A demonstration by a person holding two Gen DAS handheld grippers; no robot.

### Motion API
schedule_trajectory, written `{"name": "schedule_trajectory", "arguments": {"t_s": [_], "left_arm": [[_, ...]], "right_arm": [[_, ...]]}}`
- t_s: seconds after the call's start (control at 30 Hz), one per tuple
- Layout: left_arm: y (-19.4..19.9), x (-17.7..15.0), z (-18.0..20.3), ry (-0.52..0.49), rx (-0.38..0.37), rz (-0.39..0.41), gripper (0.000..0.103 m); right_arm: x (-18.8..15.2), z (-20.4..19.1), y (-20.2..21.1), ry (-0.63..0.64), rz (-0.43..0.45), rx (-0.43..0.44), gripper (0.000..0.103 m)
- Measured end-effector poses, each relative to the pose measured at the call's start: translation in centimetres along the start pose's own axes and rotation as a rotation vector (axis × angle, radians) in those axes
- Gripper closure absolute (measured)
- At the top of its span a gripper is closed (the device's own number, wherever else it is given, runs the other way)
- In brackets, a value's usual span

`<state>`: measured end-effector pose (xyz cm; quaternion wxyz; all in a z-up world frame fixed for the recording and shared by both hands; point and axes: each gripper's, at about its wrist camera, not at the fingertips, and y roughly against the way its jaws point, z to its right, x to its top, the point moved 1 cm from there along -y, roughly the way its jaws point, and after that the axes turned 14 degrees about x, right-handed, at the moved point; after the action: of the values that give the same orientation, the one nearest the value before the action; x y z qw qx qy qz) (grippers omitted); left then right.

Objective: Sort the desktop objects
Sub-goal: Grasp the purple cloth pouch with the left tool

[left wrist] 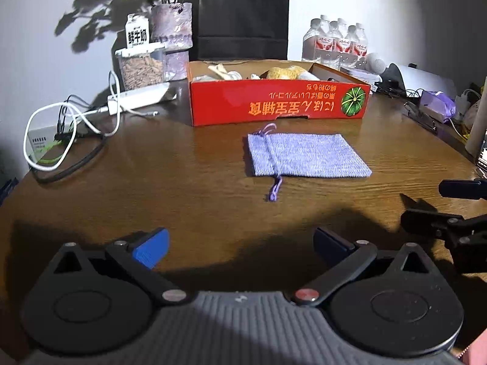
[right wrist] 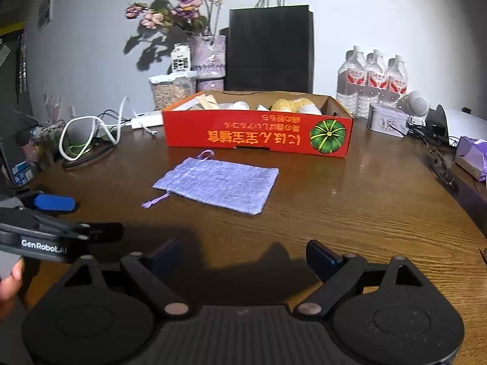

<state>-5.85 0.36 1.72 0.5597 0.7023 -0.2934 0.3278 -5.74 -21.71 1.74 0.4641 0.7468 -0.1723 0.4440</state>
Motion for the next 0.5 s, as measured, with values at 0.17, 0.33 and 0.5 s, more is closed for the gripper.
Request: {"name": "schedule_trajectory", "arguments": {"t_s": [0.17, 0.33, 0.5], "left_arm": [[-1.9, 2.4, 0.4, -0.024, -0.009, 0.072, 0.011], [-6.0, 6.0, 1.6, -0.029, -0.057, 0.057, 0.024], [-9.7, 7.5, 2.2, -0.002, -0.085, -0.043, 0.050]], "right_arm": [[2.5, 1.7, -2.5, -0.018, -0.014, 0.006, 0.016], [5.6, 4.1, -7.2, -0.043, -0.041, -0.006, 0.032], [6.7, 4.6, -10.9, -0.032, -0.101, -0.050, 0.051]]}}
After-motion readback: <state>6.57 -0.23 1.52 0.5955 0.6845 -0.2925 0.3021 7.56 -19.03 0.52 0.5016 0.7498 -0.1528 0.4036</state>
